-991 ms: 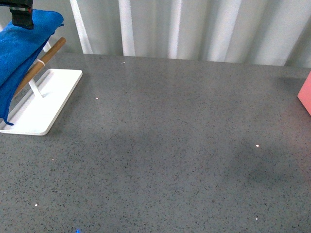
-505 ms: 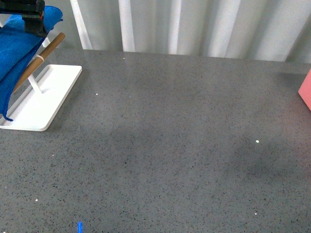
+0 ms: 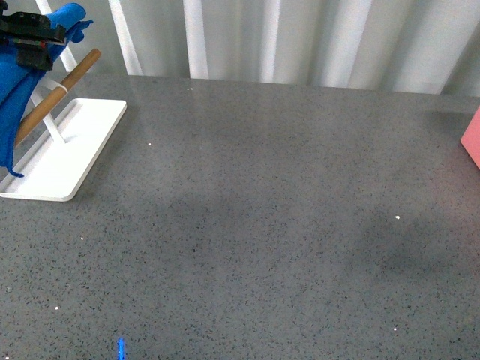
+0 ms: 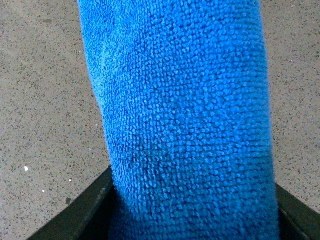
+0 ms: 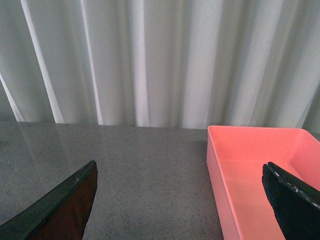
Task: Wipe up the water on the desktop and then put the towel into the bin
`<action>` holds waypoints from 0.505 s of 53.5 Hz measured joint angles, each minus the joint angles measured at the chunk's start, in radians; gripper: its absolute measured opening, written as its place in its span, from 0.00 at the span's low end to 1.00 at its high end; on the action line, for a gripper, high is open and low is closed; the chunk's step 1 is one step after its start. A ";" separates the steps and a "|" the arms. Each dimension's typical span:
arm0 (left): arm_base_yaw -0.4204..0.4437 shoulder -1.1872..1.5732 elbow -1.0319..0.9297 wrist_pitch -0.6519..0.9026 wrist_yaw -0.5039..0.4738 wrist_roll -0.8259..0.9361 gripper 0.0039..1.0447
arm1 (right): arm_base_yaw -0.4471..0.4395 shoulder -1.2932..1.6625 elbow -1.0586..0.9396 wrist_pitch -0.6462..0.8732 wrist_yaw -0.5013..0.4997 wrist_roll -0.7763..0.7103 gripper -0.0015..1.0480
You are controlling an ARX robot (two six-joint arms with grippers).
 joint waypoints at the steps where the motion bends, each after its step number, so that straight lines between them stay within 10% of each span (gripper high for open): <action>1: 0.001 0.000 0.000 0.000 0.000 0.002 0.42 | 0.000 0.000 0.000 0.000 0.000 0.000 0.93; 27: 0.002 -0.032 -0.001 0.003 0.000 0.040 0.05 | 0.000 0.000 0.000 0.000 0.000 0.000 0.93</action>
